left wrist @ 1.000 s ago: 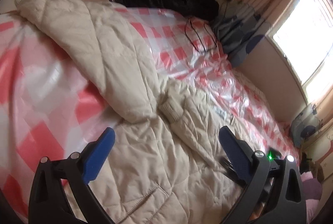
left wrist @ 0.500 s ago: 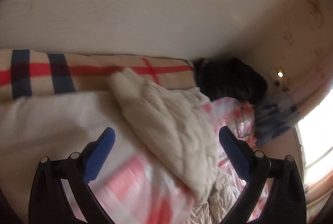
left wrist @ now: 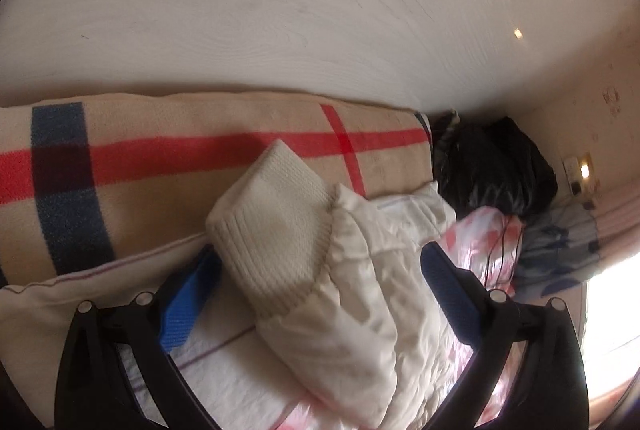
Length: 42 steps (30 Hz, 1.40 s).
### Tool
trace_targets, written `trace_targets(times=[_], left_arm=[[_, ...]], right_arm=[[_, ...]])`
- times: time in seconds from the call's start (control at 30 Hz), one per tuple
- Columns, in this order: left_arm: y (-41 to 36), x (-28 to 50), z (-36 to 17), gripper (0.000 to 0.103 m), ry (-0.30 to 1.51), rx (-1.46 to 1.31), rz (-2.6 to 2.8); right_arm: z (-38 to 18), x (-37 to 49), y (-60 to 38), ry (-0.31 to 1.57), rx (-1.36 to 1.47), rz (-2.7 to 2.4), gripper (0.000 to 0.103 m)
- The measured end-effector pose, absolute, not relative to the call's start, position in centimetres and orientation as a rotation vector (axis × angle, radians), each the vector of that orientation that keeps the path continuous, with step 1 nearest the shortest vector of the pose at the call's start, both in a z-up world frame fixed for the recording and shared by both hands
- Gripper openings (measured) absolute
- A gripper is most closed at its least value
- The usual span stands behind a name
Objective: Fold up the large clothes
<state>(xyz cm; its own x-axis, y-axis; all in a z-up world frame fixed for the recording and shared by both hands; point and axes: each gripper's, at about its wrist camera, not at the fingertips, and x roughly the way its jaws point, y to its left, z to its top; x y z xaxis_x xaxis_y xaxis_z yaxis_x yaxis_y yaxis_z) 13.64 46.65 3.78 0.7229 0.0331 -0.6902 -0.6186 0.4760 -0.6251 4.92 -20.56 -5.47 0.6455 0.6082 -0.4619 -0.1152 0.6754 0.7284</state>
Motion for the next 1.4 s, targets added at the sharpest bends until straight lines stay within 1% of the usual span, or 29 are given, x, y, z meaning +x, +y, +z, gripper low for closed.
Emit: trace_targets(times=[0.03, 0.1, 0.13, 0.17, 0.2, 0.33, 0.43, 0.53, 0.63, 0.7, 0.83, 0.93, 1.03, 1.2, 1.33, 1.4], left_arm=[[46.8, 13.6, 3.8, 0.083, 0.655, -1.015, 0.448], [47.3, 13.4, 3.5, 0.034, 0.631, -1.049, 0.43], [47.6, 13.4, 3.3, 0.023, 0.625, -1.063, 0.412], [47.8, 13.4, 3.2, 0.016, 0.616, -1.078, 0.385], [47.8, 13.3, 3.2, 0.015, 0.611, -1.081, 0.379], [46.8, 13.0, 5.0, 0.014, 0.55, -1.051, 0.345], [45.1, 12.8, 7.8, 0.014, 0.489, -1.018, 0.288], [42.4, 13.2, 11.7, 0.014, 0.439, -0.956, 0.198], [37.8, 14.2, 16.3, 0.014, 0.404, -0.858, 0.104], [34.8, 15.0, 18.4, 0.014, 0.39, -0.82, 0.04], [27.7, 16.8, 21.9, 0.014, 0.373, -0.766, -0.115], [22.5, 17.9, 23.4, 0.014, 0.376, -0.72, -0.216], [16.0, 19.3, 24.1, 0.014, 0.401, -0.659, -0.328], [4.4, 21.2, 22.7, 0.014, 0.502, -0.555, -0.482], [-4.9, 21.6, 19.6, 0.014, 0.592, -0.451, -0.592], [-7.8, 21.6, 17.5, 0.014, 0.642, -0.417, -0.628]], right_arm=[[-5.5, 4.9, -20.8, 0.764, 0.733, 0.454, 0.096], [-5.7, 5.0, -21.4, 0.771, 0.769, 0.454, 0.096], [-5.8, 5.0, -21.7, 0.774, 0.786, 0.448, 0.096], [-5.9, 5.0, -22.1, 0.774, 0.798, 0.44, 0.096], [-5.9, 5.0, -22.6, 0.772, 0.813, 0.428, 0.096], [-5.3, 4.8, -24.9, 0.746, 0.867, 0.4, 0.096], [-4.3, 4.6, -26.8, 0.71, 0.873, 0.374, 0.096], [-3.6, 4.1, -29.1, 0.67, 0.906, 0.338, 0.096], [-3.5, 3.5, -31.4, 0.64, 0.971, 0.314, 0.096], [-3.7, 3.4, -31.9, 0.638, 1.002, 0.322, 0.096], [-3.4, 3.3, -32.0, 0.63, 1.012, 0.341, 0.096], [-2.9, 2.9, -32.7, 0.607, 1.023, 0.334, 0.096], [-2.9, 2.4, -34.0, 0.583, 1.062, 0.315, 0.096], [-3.4, 2.3, -34.8, 0.583, 1.114, 0.329, 0.096], [-3.5, 2.1, -35.1, 0.574, 1.133, 0.331, 0.096], [-3.8, 2.1, -35.2, 0.579, 1.148, 0.333, 0.096]])
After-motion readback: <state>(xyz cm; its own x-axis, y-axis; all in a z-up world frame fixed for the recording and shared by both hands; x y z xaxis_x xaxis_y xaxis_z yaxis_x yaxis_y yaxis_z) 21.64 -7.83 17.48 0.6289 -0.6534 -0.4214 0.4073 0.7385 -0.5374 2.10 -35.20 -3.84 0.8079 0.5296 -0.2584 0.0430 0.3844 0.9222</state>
